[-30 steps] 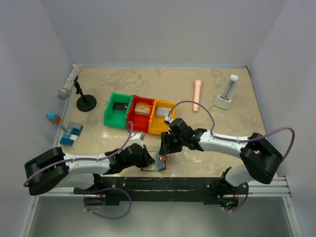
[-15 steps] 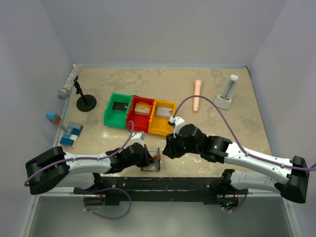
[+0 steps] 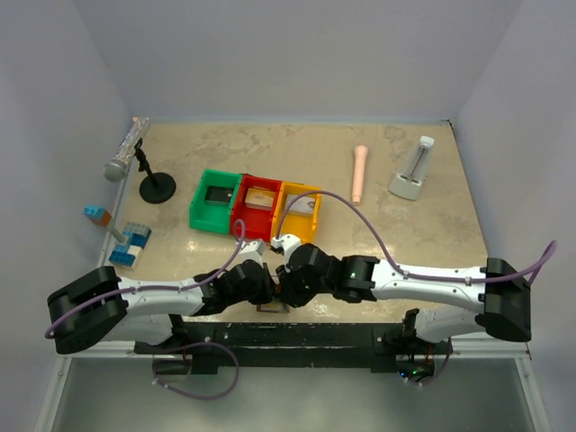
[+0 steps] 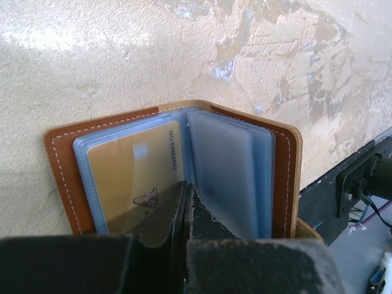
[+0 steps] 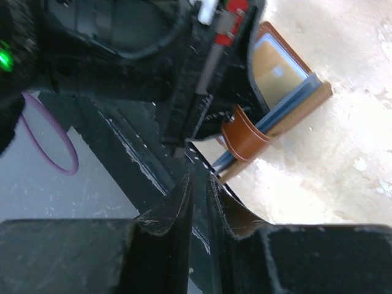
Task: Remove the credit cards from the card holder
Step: Remove the credit card from the card holder.
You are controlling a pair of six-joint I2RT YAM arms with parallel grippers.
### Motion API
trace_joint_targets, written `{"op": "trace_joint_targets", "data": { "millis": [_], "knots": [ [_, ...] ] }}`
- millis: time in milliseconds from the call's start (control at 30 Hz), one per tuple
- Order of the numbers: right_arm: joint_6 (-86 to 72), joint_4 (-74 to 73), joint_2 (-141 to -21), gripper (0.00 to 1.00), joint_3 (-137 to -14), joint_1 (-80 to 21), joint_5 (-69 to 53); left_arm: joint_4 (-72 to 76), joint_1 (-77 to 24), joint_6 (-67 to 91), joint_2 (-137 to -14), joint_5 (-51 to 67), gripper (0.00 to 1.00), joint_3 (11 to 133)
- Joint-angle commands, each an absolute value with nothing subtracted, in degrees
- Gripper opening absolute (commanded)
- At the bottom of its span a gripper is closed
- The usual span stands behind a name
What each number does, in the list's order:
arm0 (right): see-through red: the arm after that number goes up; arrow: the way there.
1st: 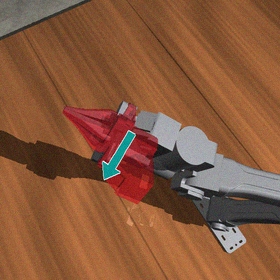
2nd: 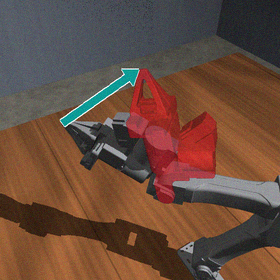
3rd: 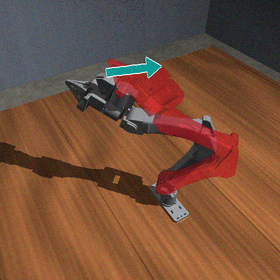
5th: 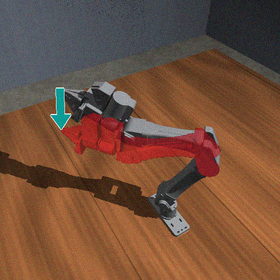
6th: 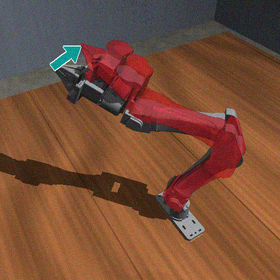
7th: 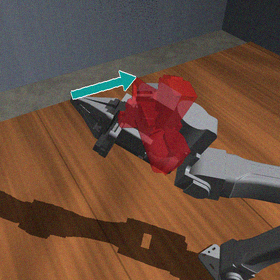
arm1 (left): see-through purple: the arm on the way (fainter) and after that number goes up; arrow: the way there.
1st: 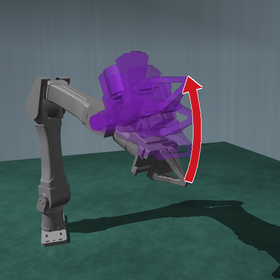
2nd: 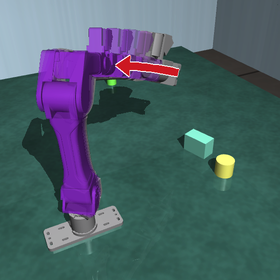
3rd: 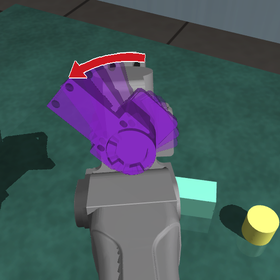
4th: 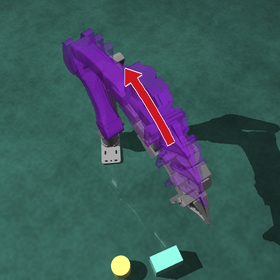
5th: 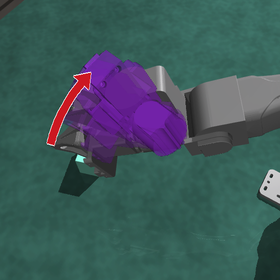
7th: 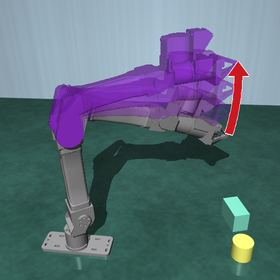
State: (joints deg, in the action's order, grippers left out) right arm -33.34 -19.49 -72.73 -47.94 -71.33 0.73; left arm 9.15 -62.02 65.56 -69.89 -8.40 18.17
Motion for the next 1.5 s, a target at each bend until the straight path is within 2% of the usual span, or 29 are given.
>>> {"op": "trace_joint_targets", "data": {
  "millis": [0,400,567,933,1200,1333,1467],
  "knots": [
    [-34.1,-16.4,-74.9,0.18,-52.3,-72.7,3.8,4.2,-62.2,65.7,-70.9,-10.9,0.00,18.4],
    [-35.9,-17.3,-81.1,0.15,-53.6,-73.3,6.7,4.4,-62.2,65.4,-69.1,-10.5,0.00,18.3],
    [-36.7,-17.7,-77.8,0.25,-51.1,-73.5,8.6,3.3,-62.2,63.7,-65.3,-11.2,0.00,19.4],
    [-38.0,-18.3,-73.2,0.35,-47.7,-73.5,11.0,1.9,-62.2,61.0,-63.4,-10.4,0.00,23.0],
    [-38.2,-18.8,-70.9,0.52,-45.4,-73.5,11.8,1.7,-62.2,59.2,-64.6,-9.8,0.00,26.0],
    [-38.3,-19.8,-70.8,0.52,-44.9,-73.5,14.1,2.2,-62.2,58.8,-66.5,-9.2,0.00,27.1],
    [-38.5,-19.2,-66.8,0.47,-42.8,-73.5,15.7,3.0,-62.2,58.3,-68.0,-8.8,0.00,27.7]
  ]
}}
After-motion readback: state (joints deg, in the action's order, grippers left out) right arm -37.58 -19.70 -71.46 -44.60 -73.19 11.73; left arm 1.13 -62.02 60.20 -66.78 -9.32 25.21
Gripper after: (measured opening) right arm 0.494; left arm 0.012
